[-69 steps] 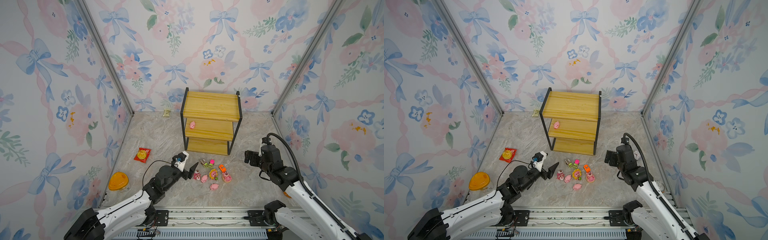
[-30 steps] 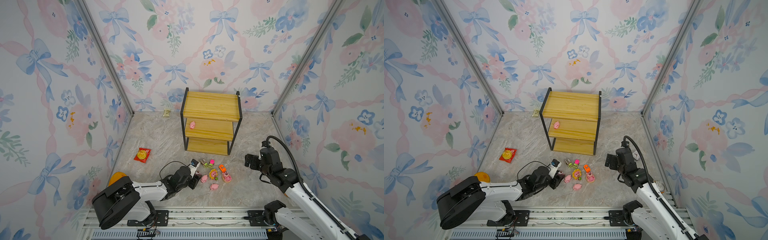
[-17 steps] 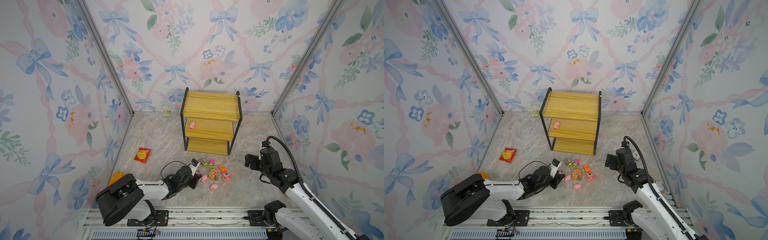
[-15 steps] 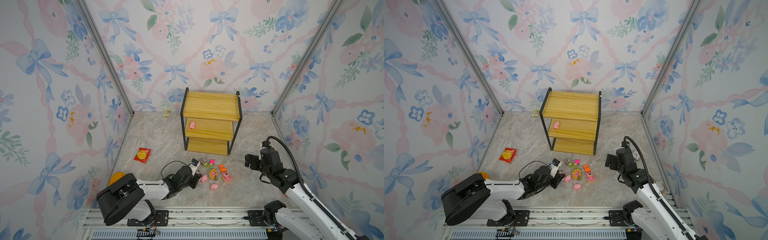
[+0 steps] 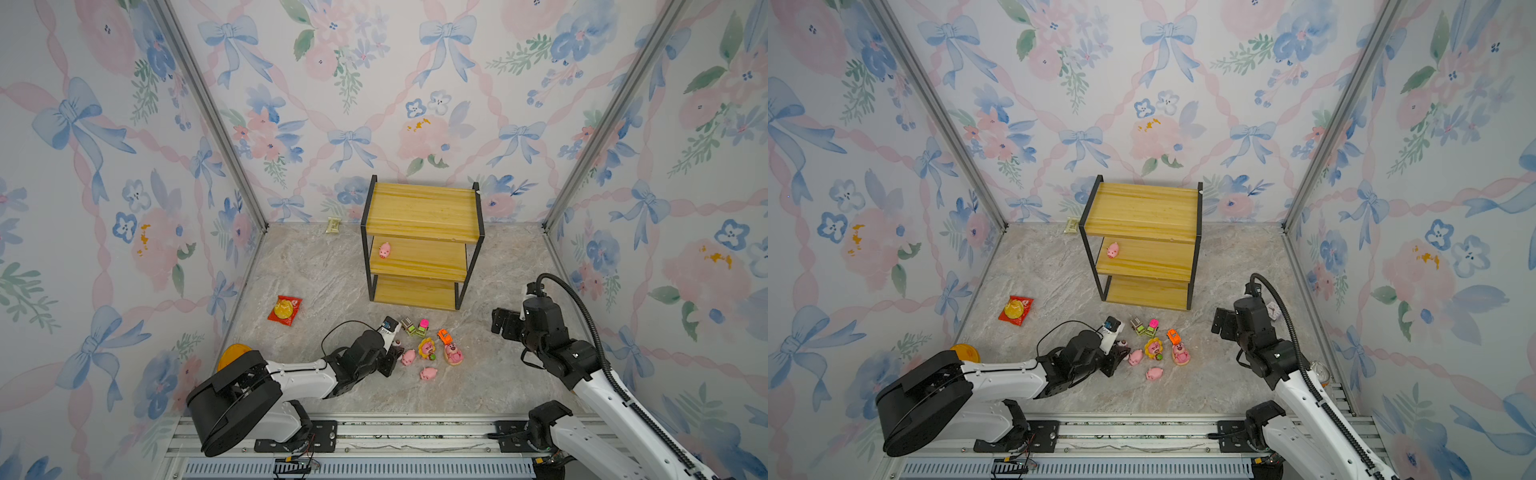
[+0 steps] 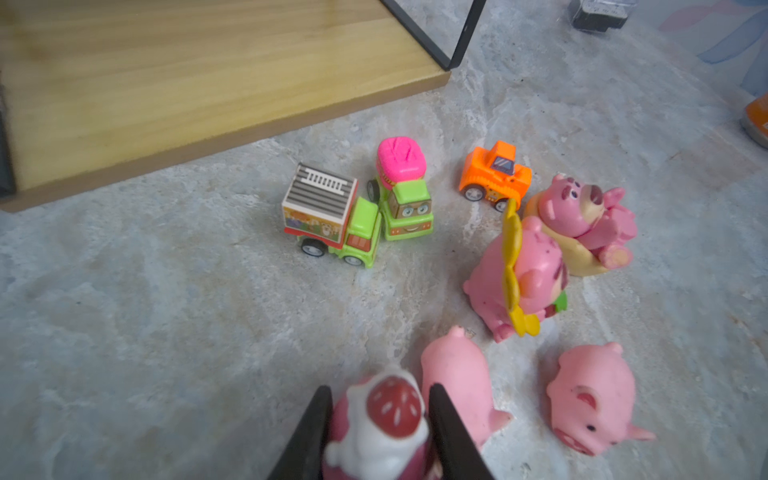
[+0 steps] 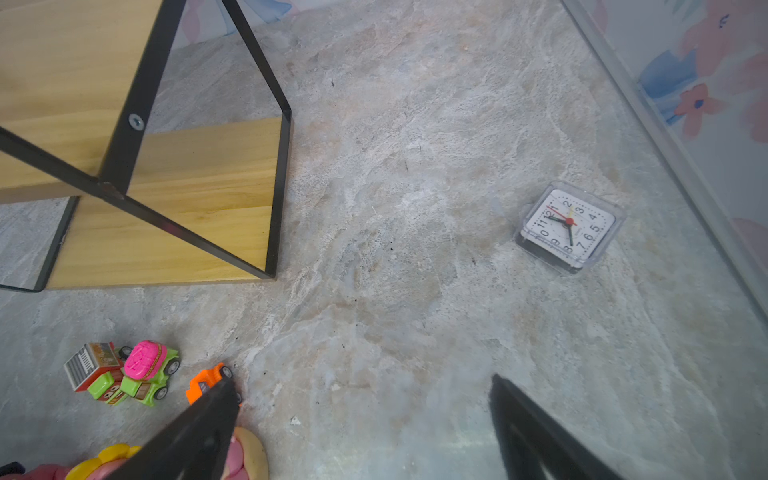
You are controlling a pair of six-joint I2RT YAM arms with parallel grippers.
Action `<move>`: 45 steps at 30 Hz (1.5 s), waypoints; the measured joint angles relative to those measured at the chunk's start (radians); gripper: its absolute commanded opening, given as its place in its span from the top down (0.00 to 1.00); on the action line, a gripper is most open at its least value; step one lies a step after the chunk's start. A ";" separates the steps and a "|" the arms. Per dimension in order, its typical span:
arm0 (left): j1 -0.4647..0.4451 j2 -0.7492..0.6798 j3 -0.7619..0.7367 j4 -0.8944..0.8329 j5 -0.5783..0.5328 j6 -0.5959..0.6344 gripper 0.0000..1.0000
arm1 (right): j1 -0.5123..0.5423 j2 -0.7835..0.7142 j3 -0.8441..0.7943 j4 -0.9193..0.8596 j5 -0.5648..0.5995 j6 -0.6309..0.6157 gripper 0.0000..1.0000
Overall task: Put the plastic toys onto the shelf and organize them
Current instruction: 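Lift the pink-and-white figure with the left gripper toward the shelf top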
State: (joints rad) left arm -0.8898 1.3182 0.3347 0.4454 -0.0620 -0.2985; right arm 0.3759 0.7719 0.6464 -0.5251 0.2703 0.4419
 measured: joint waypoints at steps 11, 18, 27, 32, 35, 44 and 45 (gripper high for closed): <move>0.000 -0.146 0.232 -0.285 0.023 0.077 0.79 | 0.000 0.001 0.000 -0.023 0.000 0.000 0.03; 0.000 -0.184 0.418 -0.445 0.076 0.179 0.81 | 0.000 0.019 0.000 -0.035 0.000 -0.001 0.03; 0.000 -0.180 0.661 -0.541 0.146 0.319 0.83 | 0.000 0.020 0.004 -0.049 0.000 -0.013 0.03; 0.003 -0.142 0.765 -0.562 0.173 0.391 0.85 | 0.000 0.019 0.010 -0.053 0.000 -0.020 0.03; 0.016 -0.106 0.827 -0.575 0.183 0.430 0.85 | 0.000 0.017 0.010 -0.060 0.000 -0.024 0.03; 0.094 0.012 1.052 -0.584 0.256 0.534 0.91 | 0.000 0.004 0.010 -0.066 0.000 -0.034 0.03; 0.105 0.024 1.075 -0.584 0.269 0.543 0.91 | 0.000 0.004 0.010 -0.066 0.000 -0.035 0.03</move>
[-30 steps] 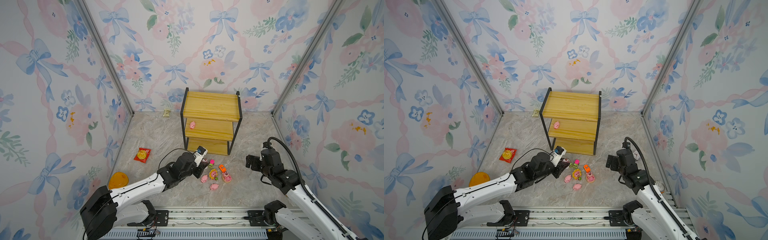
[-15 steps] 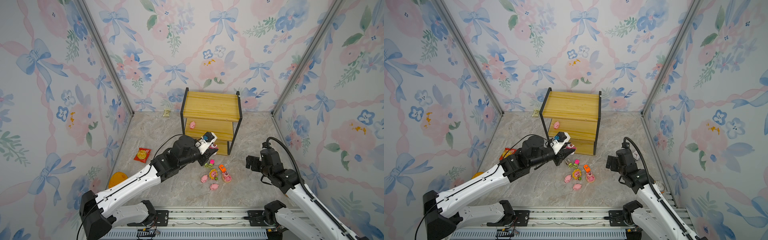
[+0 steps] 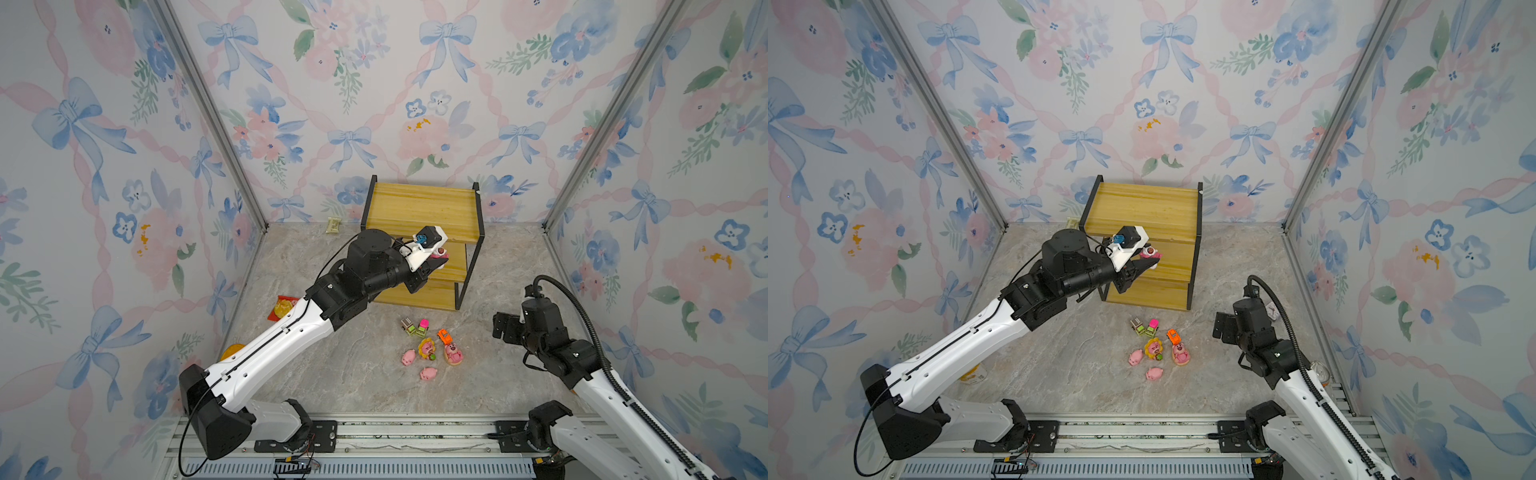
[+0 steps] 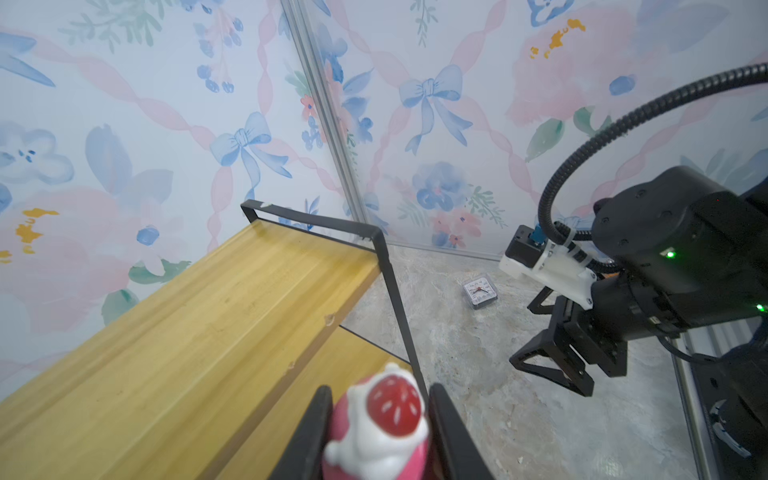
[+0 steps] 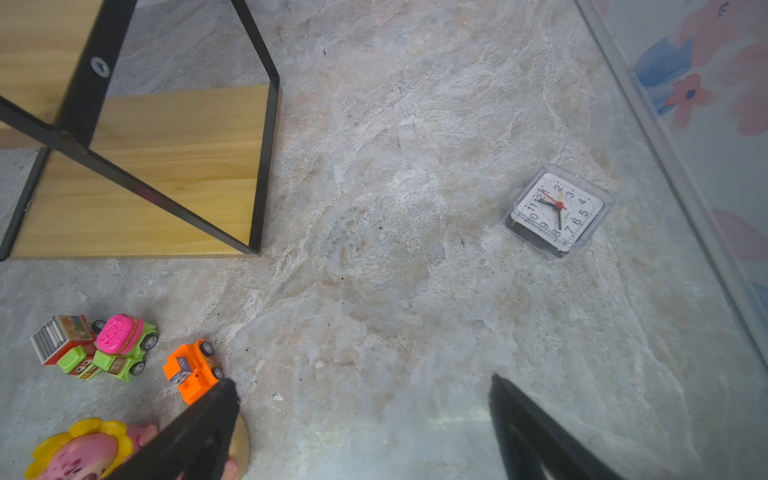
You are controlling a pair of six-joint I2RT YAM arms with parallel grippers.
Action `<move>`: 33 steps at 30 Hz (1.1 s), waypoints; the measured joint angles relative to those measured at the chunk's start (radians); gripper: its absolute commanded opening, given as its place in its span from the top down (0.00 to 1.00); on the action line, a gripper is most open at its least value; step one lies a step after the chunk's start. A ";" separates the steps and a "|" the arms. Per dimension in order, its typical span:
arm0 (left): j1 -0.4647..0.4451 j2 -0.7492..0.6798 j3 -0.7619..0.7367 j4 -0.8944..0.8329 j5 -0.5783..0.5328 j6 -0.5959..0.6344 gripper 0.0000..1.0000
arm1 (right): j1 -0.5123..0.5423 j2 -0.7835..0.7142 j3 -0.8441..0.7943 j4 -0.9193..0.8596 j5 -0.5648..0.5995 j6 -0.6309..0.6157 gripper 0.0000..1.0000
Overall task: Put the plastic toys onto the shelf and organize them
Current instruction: 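Lift the pink-and-white figure with the left gripper toward the shelf top, then carry the held figure over the top shelf toward its far corner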
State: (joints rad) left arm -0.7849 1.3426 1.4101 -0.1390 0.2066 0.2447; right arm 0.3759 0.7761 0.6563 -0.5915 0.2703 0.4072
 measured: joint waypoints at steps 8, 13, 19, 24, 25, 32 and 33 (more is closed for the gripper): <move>0.053 0.102 0.148 -0.001 0.088 0.064 0.92 | 0.000 0.000 0.000 0.000 0.000 -0.004 0.03; 0.060 0.186 0.233 -0.003 0.135 0.091 0.92 | -0.001 0.003 0.000 0.001 0.000 -0.007 0.03; 0.084 0.303 0.346 -0.010 0.198 0.102 0.92 | -0.002 0.003 0.000 0.005 0.000 -0.007 0.03; 0.116 0.393 0.446 -0.017 0.259 0.100 0.92 | -0.003 0.000 -0.005 0.010 0.003 -0.007 0.03; 0.123 0.410 0.467 -0.016 0.273 0.096 0.92 | -0.003 0.000 -0.007 0.012 0.004 -0.007 0.03; 0.152 0.486 0.555 -0.016 0.354 0.084 0.89 | -0.009 0.000 -0.019 0.023 0.004 -0.007 0.03; 0.151 0.489 0.558 -0.016 0.363 0.084 0.89 | -0.009 0.000 -0.021 0.024 0.004 -0.007 0.03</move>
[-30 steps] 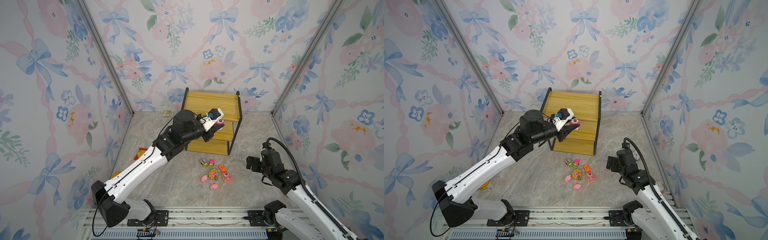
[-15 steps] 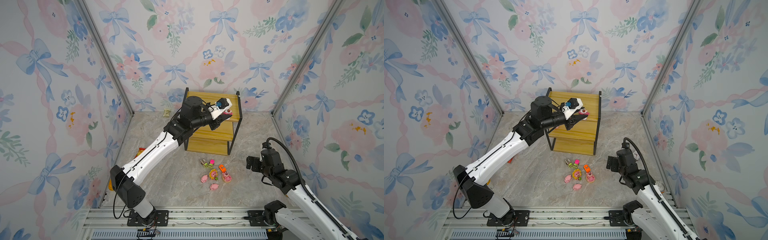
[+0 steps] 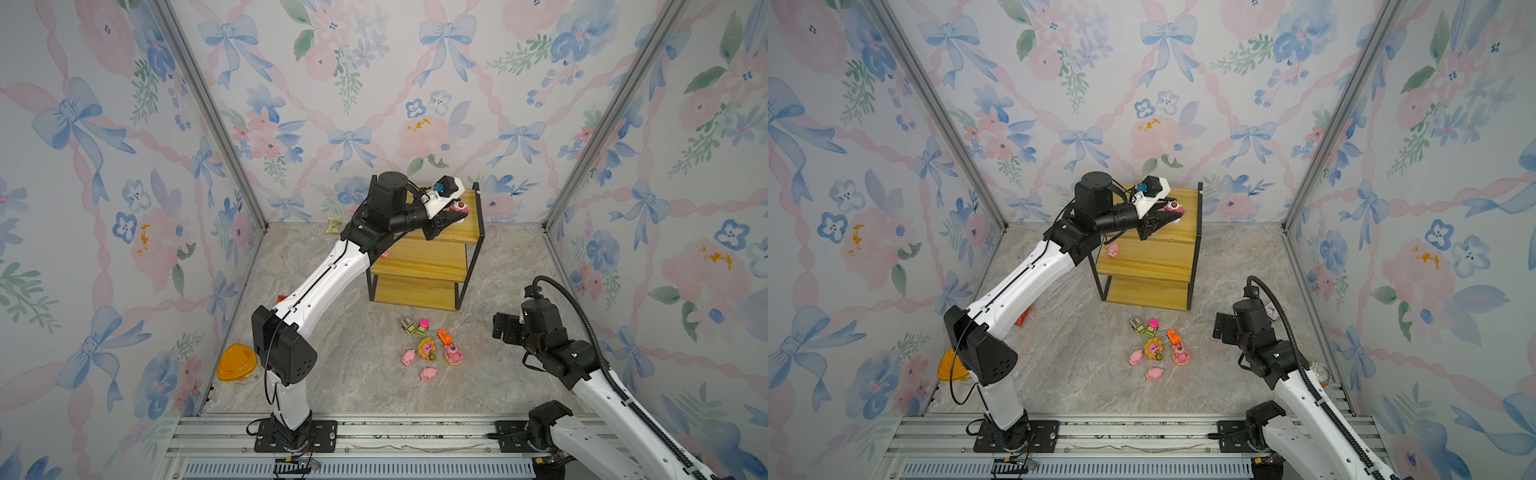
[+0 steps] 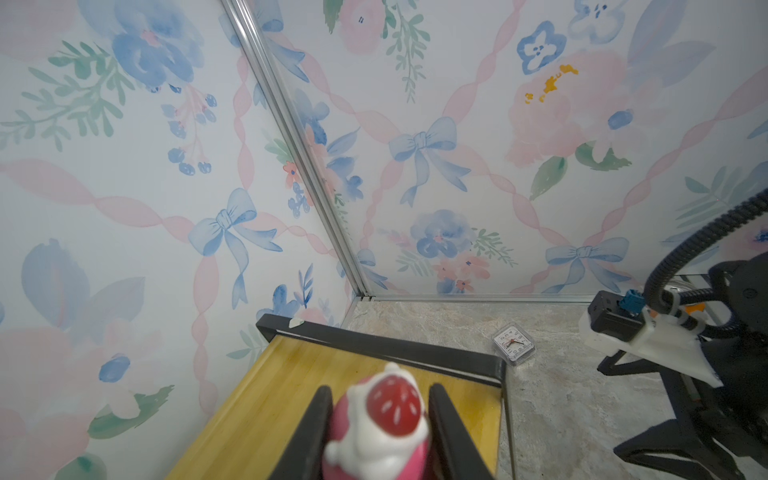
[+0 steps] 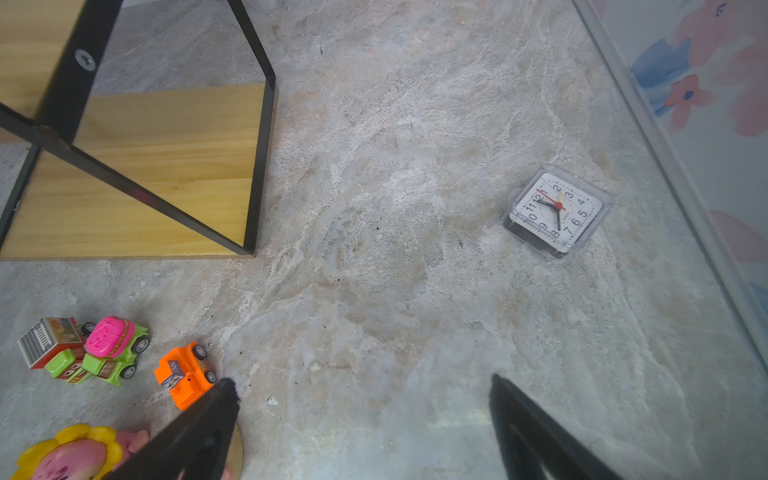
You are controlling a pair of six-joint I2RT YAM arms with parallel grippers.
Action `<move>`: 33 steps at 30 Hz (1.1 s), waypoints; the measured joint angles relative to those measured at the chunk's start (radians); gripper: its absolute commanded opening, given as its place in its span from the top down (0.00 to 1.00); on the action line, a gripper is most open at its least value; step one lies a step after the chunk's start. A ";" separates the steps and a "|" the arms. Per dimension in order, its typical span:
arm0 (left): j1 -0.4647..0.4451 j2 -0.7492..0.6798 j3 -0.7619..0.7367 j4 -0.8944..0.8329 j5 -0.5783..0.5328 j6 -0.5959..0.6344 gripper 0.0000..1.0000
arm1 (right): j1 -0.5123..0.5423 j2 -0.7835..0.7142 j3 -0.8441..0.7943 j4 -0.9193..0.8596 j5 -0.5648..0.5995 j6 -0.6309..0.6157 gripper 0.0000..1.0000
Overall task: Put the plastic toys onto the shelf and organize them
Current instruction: 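Carry the held figure over the top shelf toward its far corner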
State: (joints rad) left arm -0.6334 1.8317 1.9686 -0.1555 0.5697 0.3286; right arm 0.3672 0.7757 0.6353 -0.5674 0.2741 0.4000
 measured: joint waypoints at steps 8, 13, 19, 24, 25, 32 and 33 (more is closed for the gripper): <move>-0.001 0.005 0.005 0.000 0.061 0.000 0.88 | -0.002 -0.001 -0.005 0.003 0.000 0.000 0.03; -0.001 0.008 0.005 0.000 0.072 0.000 0.88 | -0.002 -0.010 -0.011 0.007 0.000 0.000 0.03; -0.001 0.022 0.005 0.000 0.036 0.000 0.90 | -0.002 -0.014 -0.017 0.010 0.000 0.000 0.03; -0.002 0.025 0.005 -0.005 -0.040 -0.016 0.91 | -0.002 -0.014 -0.017 0.010 -0.001 0.000 0.03; -0.002 0.025 0.005 -0.005 -0.058 -0.020 0.91 | -0.002 -0.014 -0.017 0.011 -0.001 0.000 0.03; -0.002 0.025 0.007 -0.031 -0.150 -0.061 0.92 | -0.002 0.004 -0.017 0.027 -0.013 0.002 0.03; -0.002 0.025 0.007 -0.034 -0.159 -0.065 0.92 | -0.002 0.006 -0.017 0.030 -0.013 0.003 0.03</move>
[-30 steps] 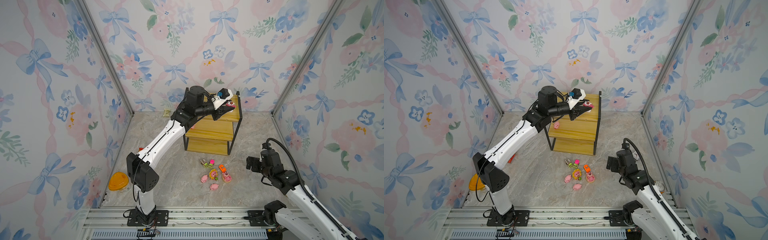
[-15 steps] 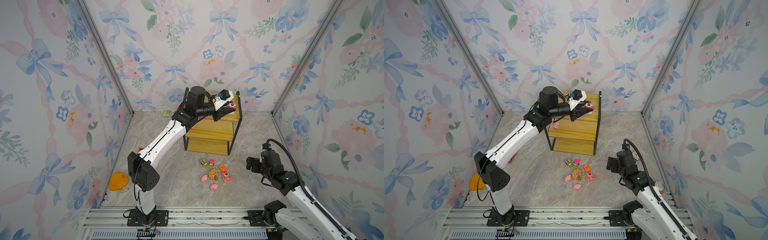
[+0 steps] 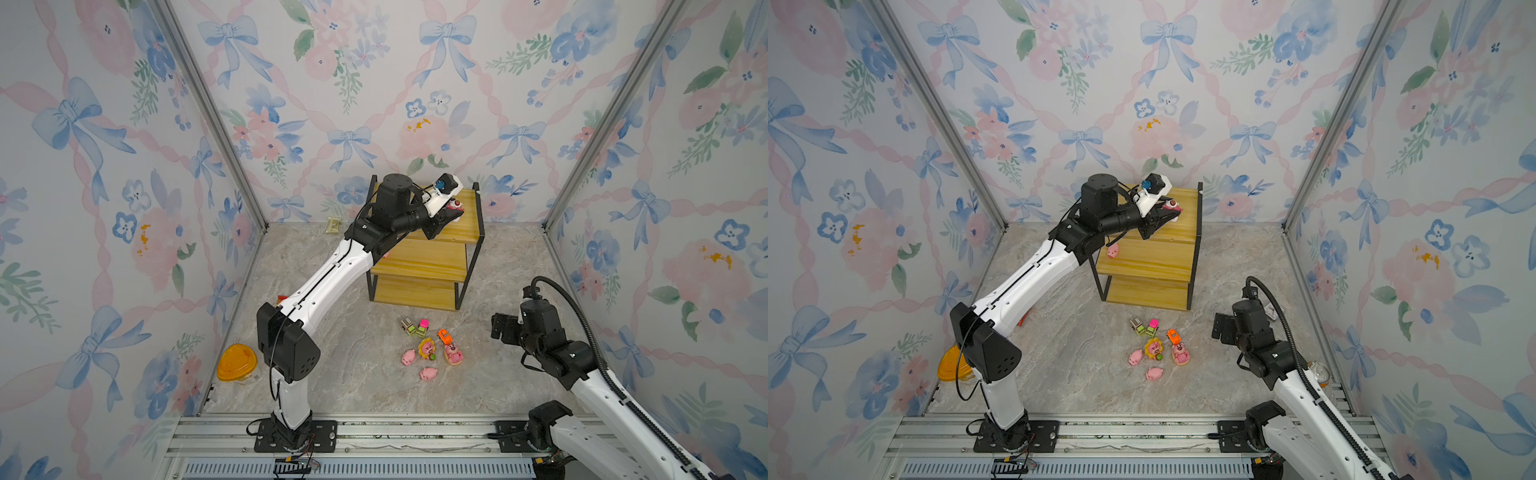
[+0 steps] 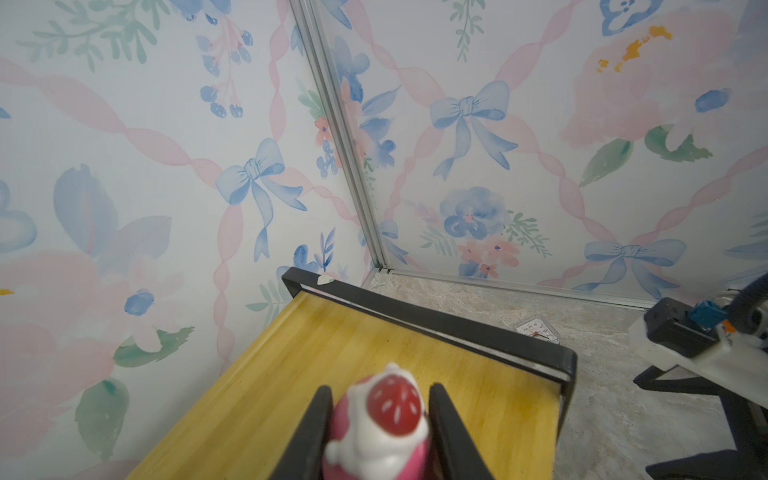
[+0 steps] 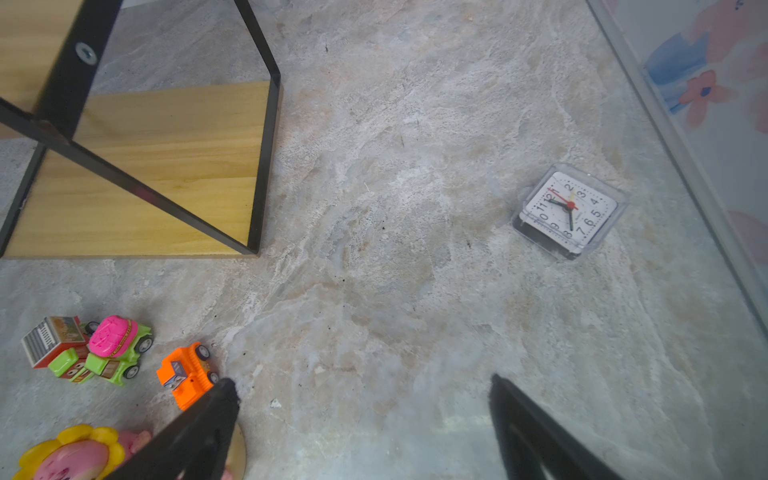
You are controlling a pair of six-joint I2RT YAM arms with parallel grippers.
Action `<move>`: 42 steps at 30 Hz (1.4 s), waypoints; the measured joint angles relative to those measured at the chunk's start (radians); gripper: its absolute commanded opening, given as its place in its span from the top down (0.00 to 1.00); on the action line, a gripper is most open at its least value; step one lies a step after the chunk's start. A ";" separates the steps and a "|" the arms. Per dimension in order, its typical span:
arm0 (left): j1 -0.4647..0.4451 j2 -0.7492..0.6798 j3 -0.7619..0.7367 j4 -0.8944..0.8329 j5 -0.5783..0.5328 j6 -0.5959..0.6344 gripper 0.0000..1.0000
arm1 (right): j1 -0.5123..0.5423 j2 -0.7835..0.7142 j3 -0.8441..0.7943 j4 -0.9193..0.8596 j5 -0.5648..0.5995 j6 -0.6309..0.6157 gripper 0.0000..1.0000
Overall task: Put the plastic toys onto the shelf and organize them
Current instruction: 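Carry the held figure over the top shelf toward its far corner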
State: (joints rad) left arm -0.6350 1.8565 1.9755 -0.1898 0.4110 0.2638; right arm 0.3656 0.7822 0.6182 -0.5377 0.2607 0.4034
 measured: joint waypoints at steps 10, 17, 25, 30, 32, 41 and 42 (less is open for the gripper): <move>0.012 -0.022 0.002 -0.060 -0.128 -0.067 0.92 | 0.000 0.026 0.000 0.018 -0.018 0.001 0.03; 0.042 -0.126 0.001 -0.098 -0.219 -0.102 0.91 | 0.000 0.040 0.000 0.026 -0.029 0.001 0.03; 0.094 -0.224 -0.043 -0.113 -0.251 -0.130 0.88 | 0.000 0.041 0.000 0.034 -0.041 0.001 0.03; 0.124 -0.235 -0.090 -0.124 -0.239 -0.120 0.89 | 0.000 0.041 0.000 0.034 -0.044 0.005 0.03; 0.141 -0.235 -0.104 -0.132 -0.229 -0.115 0.89 | 0.000 0.041 0.000 0.034 -0.044 0.008 0.03; 0.241 -0.235 -0.138 -0.153 -0.151 -0.119 0.89 | 0.000 0.048 0.000 0.042 -0.044 0.029 0.03; 0.246 -0.235 -0.141 -0.154 -0.144 -0.119 0.89 | 0.000 0.053 0.000 0.045 -0.044 0.032 0.03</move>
State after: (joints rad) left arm -0.3889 1.6218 1.8347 -0.3443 0.2672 0.1448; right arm 0.3660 0.8349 0.6182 -0.4931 0.2169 0.4351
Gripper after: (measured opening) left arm 0.314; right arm 0.970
